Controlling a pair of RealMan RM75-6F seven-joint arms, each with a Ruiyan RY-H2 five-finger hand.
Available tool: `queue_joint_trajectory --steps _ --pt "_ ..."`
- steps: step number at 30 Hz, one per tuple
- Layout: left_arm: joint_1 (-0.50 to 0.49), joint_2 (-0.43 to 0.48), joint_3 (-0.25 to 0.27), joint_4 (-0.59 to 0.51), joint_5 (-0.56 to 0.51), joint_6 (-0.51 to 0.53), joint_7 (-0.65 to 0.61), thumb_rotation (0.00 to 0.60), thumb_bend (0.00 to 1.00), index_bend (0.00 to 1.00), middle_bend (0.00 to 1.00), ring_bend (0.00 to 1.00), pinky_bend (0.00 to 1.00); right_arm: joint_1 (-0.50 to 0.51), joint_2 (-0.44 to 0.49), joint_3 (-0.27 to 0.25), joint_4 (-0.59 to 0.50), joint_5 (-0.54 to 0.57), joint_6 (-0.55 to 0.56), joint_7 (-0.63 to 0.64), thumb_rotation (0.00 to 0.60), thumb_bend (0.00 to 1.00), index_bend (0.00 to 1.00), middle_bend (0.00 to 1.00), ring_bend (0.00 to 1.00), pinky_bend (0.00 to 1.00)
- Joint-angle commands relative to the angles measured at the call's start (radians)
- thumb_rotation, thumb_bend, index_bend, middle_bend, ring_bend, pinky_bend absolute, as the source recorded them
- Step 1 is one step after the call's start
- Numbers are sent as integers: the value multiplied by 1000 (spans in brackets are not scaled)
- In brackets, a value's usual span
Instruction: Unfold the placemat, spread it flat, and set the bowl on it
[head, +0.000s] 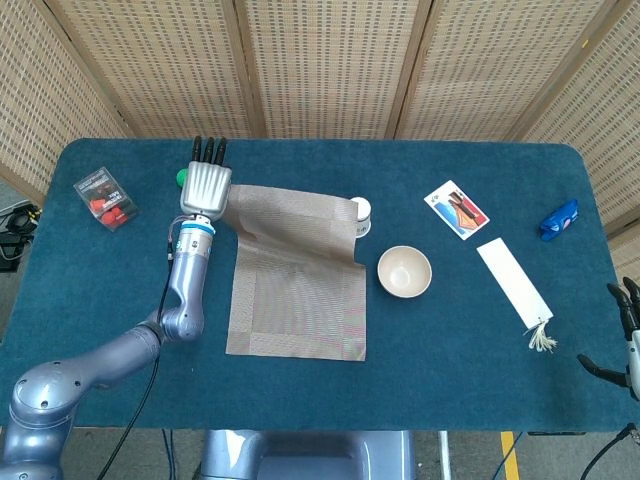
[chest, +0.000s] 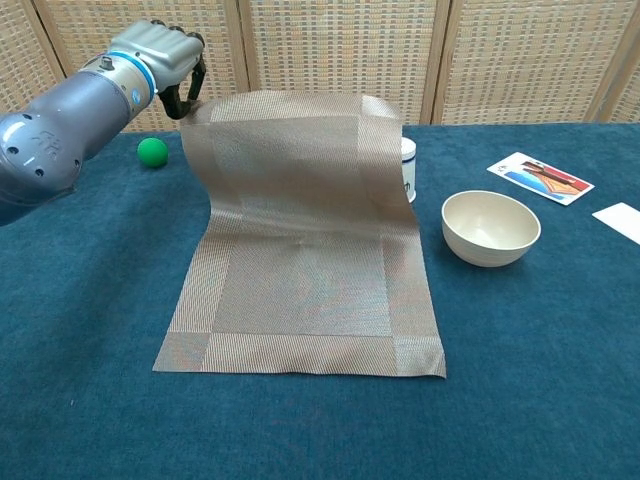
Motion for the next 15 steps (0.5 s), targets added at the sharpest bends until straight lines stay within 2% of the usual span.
queue_joint_trajectory --steps 1,2,4,10,15 --pt "-2 -12 16 25 2 -12 -8 600 399 97 0 0 0 -1 -1 0 0 -1 2 -2 600 86 105 0 0 0" --pt "-1 -12 18 28 1 -14 -9 600 351 30 0 0 0 -1 0 0 -1 -2 3 -2 600 87 105 0 0 0" --pt "2 -10 22 32 3 -11 -16 600 306 0 0 0 0 -2 1 0 -2 -1 4 -1 600 87 104 0 0 0" --pt "18 8 25 18 23 20 -57 600 267 0 0 0 0 -3 2 -2 -5 -6 4 -2 600 87 104 0 0 0" --pt "62 56 37 -65 46 60 -99 600 266 0 0 0 0 -4 4 -5 -11 -12 6 -3 600 87 104 0 0 0"
